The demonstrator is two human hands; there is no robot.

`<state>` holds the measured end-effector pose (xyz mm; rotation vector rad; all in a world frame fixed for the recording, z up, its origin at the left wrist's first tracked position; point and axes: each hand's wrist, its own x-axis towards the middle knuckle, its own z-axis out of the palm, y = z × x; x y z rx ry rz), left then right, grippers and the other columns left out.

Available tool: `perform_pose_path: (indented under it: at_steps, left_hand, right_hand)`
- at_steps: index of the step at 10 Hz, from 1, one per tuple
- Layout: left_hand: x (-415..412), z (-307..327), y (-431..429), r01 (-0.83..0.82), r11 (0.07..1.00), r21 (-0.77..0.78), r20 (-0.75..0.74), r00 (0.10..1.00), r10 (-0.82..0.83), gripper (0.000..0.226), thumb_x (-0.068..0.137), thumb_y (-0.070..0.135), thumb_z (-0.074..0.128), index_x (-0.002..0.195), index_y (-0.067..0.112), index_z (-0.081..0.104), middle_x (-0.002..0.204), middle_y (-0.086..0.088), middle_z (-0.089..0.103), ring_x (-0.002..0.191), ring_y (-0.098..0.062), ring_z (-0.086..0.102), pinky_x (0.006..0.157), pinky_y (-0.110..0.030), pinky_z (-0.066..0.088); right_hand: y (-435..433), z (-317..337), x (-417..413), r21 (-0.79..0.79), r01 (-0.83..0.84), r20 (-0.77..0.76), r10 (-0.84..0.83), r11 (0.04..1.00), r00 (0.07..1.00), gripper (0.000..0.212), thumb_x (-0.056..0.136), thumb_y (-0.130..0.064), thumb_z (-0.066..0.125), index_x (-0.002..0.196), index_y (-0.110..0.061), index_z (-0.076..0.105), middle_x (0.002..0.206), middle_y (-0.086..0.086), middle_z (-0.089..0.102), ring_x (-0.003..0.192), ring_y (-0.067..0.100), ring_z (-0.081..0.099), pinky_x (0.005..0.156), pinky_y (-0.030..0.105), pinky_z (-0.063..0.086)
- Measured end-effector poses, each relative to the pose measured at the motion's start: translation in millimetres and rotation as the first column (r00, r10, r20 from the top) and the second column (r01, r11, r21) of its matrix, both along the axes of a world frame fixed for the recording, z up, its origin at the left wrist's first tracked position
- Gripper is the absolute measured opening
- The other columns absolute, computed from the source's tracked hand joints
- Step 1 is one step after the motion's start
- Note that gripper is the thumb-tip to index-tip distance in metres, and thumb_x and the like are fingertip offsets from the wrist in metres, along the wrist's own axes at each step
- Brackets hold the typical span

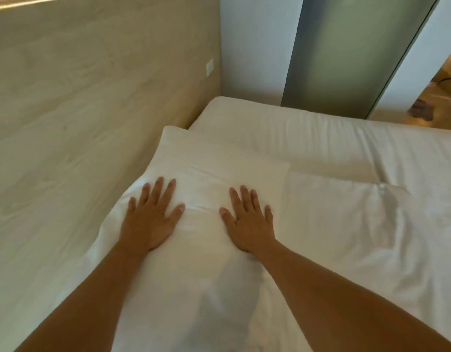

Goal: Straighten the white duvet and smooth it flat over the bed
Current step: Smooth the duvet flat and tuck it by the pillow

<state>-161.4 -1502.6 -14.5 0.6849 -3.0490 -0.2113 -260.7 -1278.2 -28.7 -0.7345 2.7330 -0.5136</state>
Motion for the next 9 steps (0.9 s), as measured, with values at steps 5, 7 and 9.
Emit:
perform_pose_path:
  at_steps: [5,7,9]
  left_hand:
    - [57,14,9,0.045,0.999,-0.009,0.091,0.995,-0.044,0.064,0.085,0.071,0.003,0.144,0.055,-0.017,0.160,0.017,-0.012,0.149,-0.017,-0.006,0.119,-0.049,0.006]
    - [69,44,39,0.129,0.992,-0.005,0.059,0.990,-0.128,0.064,0.088,0.066,0.004,0.147,0.050,-0.013,0.160,0.015,-0.014,0.149,-0.019,-0.008,0.119,-0.049,0.004]
    - [108,21,25,0.025,1.000,-0.014,0.125,0.992,-0.023,0.064,0.088,0.067,0.000,0.147,0.047,-0.016,0.159,0.015,-0.014,0.149,-0.019,-0.004,0.118,-0.048,0.008]
  right_hand:
    - [31,0,67,-0.027,0.127,0.049,-0.126,0.992,0.991,0.061,0.096,-0.063,0.009,0.150,-0.044,-0.014,0.160,-0.012,-0.019,0.148,0.014,-0.017,0.119,0.048,-0.002]
    - [29,28,97,-0.111,0.114,-0.008,-0.115,0.987,0.993,0.062,0.098,-0.059,0.012,0.152,-0.040,-0.010,0.161,-0.010,-0.015,0.148,0.015,-0.015,0.120,0.046,0.000]
    - [57,12,121,0.040,0.104,0.117,-0.108,0.994,0.987,0.066,0.095,-0.066,0.013,0.150,-0.043,-0.016,0.157,-0.017,-0.023,0.147,0.013,-0.020,0.119,0.049,-0.003]
